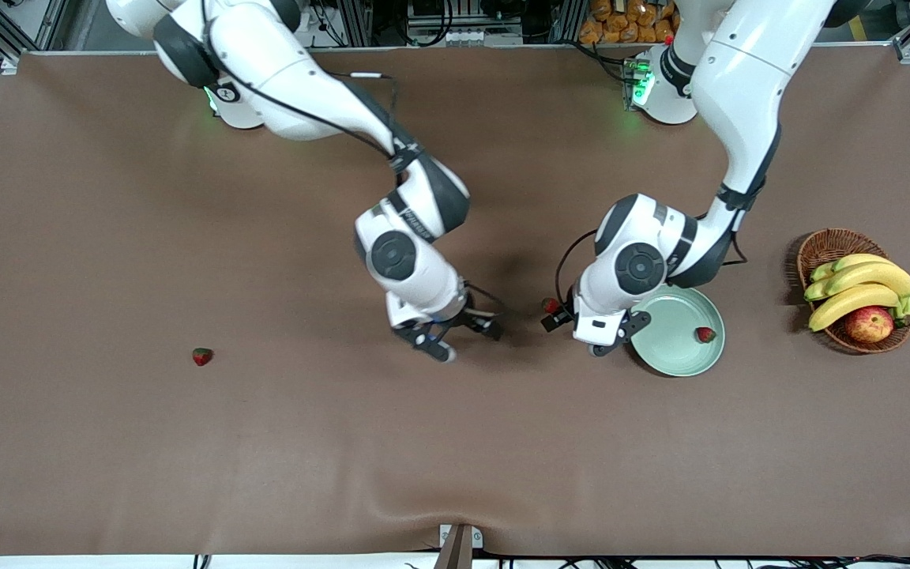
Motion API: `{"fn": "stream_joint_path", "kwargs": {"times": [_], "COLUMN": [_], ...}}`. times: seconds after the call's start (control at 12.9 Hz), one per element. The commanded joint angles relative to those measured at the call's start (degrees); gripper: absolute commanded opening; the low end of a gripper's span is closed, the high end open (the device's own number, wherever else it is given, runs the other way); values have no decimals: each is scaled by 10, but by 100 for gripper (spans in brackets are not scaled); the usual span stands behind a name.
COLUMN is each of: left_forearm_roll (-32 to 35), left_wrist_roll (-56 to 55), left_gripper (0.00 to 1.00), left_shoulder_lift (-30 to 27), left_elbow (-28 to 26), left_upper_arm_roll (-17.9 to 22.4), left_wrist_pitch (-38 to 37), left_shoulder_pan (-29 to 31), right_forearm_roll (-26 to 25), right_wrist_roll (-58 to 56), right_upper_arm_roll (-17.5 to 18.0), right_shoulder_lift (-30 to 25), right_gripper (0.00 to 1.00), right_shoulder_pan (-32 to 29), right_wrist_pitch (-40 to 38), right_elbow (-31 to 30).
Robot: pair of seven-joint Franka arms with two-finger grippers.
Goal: Collect all strawberries into plate
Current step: 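Hand the second strawberry from the right gripper to the left gripper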
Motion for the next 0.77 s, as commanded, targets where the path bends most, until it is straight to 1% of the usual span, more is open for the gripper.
{"fn": "stream_joint_path", "kwargs": {"times": [0.0, 0.15, 0.23, 0.39, 0.46, 0.54, 0.7], "left_forearm_roll": [-2, -1, -1, -1, 1, 12, 30], "left_wrist_roll": [-76, -112, -124, -141, -146, -149, -165], "left_gripper": [100, 100, 99, 89, 83, 80, 79], "left_shoulder_lift": [12, 13, 13, 19, 20, 20, 25], "left_elbow": [3, 0, -2, -4, -5, -5, -5], "left_upper_arm_roll": [5, 7, 7, 8, 8, 8, 8], "left_wrist_pitch": [14, 14, 14, 14, 14, 14, 14], "left_shoulder_pan": [-18, -30, -31, -39, -38, -38, -39], "right_forearm_roll": [-11, -20, -31, -53, -54, -54, -56], "right_wrist_roll": [-68, -113, -131, -185, -224, -255, -296], "right_upper_arm_roll": [7, 4, 0, -2, -2, -2, -3], "right_shoulder_lift": [-36, -55, -67, -98, -113, -127, -154], "right_gripper": [100, 100, 100, 100, 100, 100, 100], "right_shoulder_pan": [-53, -93, -110, -145, -168, -187, -221], "right_wrist_pitch": [-78, -122, -128, -129, -130, -129, -129], "right_elbow": [-19, -31, -46, -89, -109, -127, -162]}}
